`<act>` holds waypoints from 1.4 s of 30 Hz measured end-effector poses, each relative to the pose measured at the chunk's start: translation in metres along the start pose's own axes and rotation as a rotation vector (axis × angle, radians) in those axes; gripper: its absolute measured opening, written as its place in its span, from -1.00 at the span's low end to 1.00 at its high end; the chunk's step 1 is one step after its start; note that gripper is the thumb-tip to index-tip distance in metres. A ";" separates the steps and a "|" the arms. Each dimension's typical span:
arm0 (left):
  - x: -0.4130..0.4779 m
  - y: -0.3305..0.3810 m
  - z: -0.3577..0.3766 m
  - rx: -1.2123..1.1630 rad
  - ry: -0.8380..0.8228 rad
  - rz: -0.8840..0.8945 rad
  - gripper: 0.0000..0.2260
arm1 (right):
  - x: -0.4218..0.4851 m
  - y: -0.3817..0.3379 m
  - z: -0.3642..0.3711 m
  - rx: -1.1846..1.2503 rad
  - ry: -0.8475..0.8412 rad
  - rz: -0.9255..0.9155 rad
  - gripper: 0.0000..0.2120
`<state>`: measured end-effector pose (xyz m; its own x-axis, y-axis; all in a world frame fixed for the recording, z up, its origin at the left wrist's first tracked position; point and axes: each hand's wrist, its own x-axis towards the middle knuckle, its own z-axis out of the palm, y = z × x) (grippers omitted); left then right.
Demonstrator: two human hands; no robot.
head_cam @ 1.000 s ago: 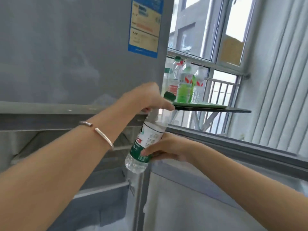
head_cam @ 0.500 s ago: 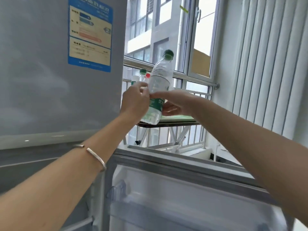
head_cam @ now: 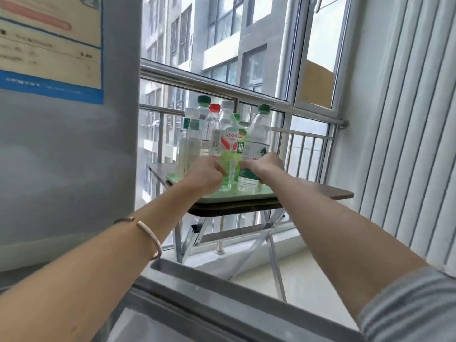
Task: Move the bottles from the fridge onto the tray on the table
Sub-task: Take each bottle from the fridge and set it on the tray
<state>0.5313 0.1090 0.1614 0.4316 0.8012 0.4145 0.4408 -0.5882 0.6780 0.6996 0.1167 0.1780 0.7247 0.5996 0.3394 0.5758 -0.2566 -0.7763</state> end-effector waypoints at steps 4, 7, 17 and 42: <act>0.014 -0.003 0.008 0.033 0.013 -0.029 -0.65 | 0.024 0.003 0.026 -0.005 0.010 0.022 -0.09; 0.026 -0.003 0.015 0.037 0.000 -0.037 -0.64 | 0.039 0.005 0.034 0.048 -0.101 0.052 -0.14; 0.032 0.008 0.036 0.062 -0.077 -0.068 -0.58 | 0.027 0.015 0.026 0.210 -0.278 0.035 -0.68; -0.149 -0.015 -0.083 -0.085 0.059 -0.035 -0.82 | -0.229 -0.075 0.001 -0.204 -0.430 -0.284 -0.73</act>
<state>0.3951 0.0076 0.1405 0.3690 0.8274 0.4233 0.3852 -0.5507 0.7405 0.4902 -0.0007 0.1579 0.3348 0.9112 0.2399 0.8190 -0.1554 -0.5524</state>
